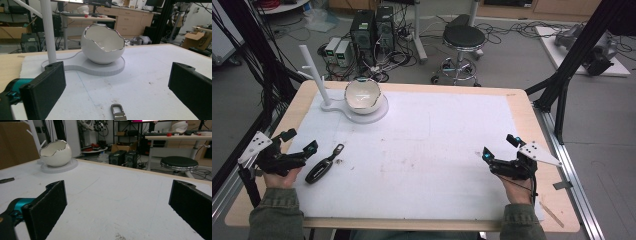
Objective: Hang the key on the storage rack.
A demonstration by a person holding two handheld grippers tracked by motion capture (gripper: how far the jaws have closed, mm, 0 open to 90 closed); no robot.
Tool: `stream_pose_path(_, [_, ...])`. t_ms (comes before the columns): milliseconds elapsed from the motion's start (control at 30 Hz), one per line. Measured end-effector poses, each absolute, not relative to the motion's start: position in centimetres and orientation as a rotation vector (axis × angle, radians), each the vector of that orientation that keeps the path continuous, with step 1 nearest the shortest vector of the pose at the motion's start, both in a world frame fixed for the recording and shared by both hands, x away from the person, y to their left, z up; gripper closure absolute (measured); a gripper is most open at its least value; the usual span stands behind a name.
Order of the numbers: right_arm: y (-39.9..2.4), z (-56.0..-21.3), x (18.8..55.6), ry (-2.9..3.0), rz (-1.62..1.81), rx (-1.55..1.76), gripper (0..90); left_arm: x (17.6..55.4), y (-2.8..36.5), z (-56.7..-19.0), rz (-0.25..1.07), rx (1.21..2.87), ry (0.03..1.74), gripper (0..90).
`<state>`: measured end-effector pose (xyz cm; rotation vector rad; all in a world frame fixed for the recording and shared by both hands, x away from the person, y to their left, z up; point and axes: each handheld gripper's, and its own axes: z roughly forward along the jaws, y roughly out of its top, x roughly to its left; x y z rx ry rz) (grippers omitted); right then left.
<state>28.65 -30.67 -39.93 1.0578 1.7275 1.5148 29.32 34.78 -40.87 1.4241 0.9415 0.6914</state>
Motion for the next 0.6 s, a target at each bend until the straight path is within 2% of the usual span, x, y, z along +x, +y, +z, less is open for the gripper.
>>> stream_pose_path(600, [-31.1,-40.1,29.0,1.724,1.534,1.095,0.7,29.6,33.7,-39.4,0.718,1.479,0.904,1.7])
